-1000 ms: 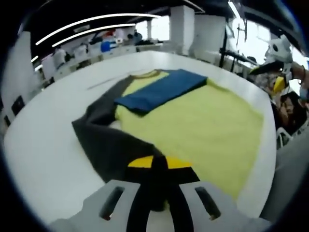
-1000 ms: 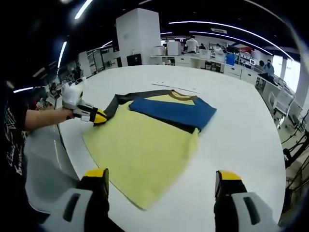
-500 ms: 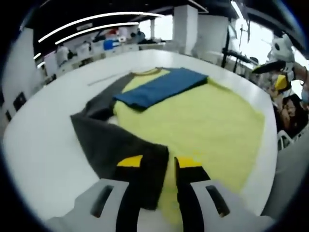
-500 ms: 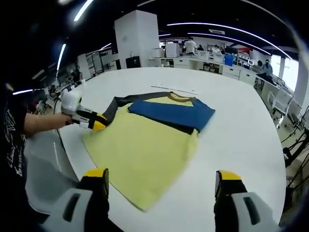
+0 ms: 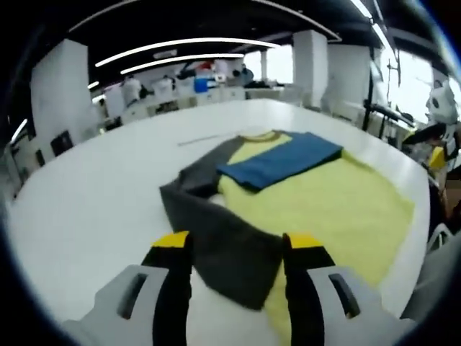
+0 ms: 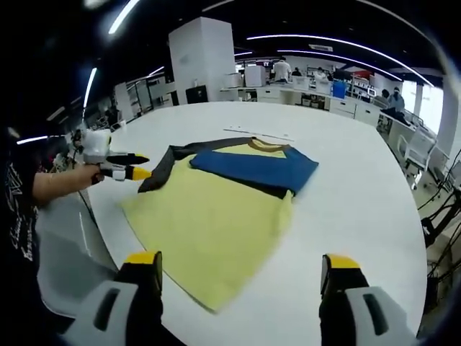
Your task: Fold the garment on the visible template until the final outline fits inside the template.
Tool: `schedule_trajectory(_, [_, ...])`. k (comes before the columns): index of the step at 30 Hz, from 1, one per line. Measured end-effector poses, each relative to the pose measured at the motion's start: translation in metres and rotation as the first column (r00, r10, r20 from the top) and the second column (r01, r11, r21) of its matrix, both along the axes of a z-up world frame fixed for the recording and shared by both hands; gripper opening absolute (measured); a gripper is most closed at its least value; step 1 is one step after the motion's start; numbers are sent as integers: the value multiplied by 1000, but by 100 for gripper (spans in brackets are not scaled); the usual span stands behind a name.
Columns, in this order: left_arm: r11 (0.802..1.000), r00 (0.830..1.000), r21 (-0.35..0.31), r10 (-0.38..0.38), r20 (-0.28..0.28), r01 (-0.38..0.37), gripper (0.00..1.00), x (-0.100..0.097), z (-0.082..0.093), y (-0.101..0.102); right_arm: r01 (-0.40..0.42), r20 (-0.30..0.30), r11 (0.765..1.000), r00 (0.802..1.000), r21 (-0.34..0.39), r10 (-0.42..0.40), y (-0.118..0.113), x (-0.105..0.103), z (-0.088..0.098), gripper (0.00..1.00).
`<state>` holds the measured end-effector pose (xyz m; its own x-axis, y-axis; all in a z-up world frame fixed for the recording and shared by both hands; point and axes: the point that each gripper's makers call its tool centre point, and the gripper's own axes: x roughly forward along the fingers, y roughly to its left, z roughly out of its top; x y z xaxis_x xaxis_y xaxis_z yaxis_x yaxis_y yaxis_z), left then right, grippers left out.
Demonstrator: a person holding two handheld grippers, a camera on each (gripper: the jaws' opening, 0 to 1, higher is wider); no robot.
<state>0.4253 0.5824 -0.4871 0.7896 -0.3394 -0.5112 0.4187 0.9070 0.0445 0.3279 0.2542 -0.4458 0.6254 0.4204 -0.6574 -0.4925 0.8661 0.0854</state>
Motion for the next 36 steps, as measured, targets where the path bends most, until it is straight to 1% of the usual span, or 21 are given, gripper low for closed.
schedule_trajectory(2, [999, 999, 6, 40, -3, -40, 46, -1, 0, 7, -2, 1, 1000, 1000, -2, 2, 0, 0, 0, 91])
schedule_trajectory(4, [996, 996, 4, 86, -20, -86, 44, -3, -2, 14, -2, 4, 1000, 1000, -2, 2, 0, 0, 1, 91])
schedule_trajectory(5, [995, 995, -2, 96, -31, -96, 43, -4, -4, 15, -1, 6, 1000, 1000, -1, 1, 0, 0, 1, 91])
schedule_trajectory(7, [990, 989, -35, 130, -70, -133, 39, -8, -9, 18, 2, 9, 1000, 1000, 2, -2, 0, 0, 2, 91])
schedule_trajectory(8, [989, 987, -44, 141, -77, -144, 38, -9, -11, 19, 3, 11, 1000, 1000, 3, -3, 0, 0, 2, 91])
schedule_trajectory(10, [985, 981, -45, 161, -106, -167, 37, -14, -15, 21, 4, 12, 1000, 1000, 3, -4, -1, 0, 3, 91])
schedule_trajectory(16, [987, 980, -35, 153, -126, -158, 35, -25, -21, 14, 11, 13, 1000, 1000, 4, -11, -6, -2, 2, 91])
schedule_trajectory(18, [985, 977, -33, 162, -138, -169, 32, -28, -24, 12, 12, 11, 1000, 1000, 3, -12, -9, -2, 0, 91])
schedule_trajectory(23, [971, 960, -54, 222, -168, -234, 24, -32, -27, 13, 14, 19, 1000, 1000, 15, -14, -12, -2, 0, 91])
schedule_trajectory(28, [967, 951, -42, 240, -195, -253, 24, -36, -33, 12, 5, 34, 1000, 999, 23, -6, -9, -3, 5, 93])
schedule_trajectory(31, [963, 943, -29, 257, -211, -269, 23, -38, -37, 13, 4, 42, 1000, 999, 25, -5, -12, -3, 6, 93])
schedule_trajectory(32, [958, 933, -17, 275, -231, -286, 22, -41, -40, 14, 3, 42, 1000, 999, 28, -4, -11, -4, 7, 93])
schedule_trajectory(33, [959, 930, -4, 274, -243, -284, 20, -43, -43, 14, 2, 42, 1000, 999, 28, -3, -11, -5, 7, 94])
schedule_trajectory(35, [953, 923, -8, 292, -249, -303, 20, -43, -45, 14, -4, 35, 1000, 999, 21, 3, -10, -7, 6, 95])
schedule_trajectory(36, [948, 917, -4, 305, -257, -317, 20, -43, -46, 15, -9, 31, 1000, 999, 14, 9, -9, -9, 5, 95])
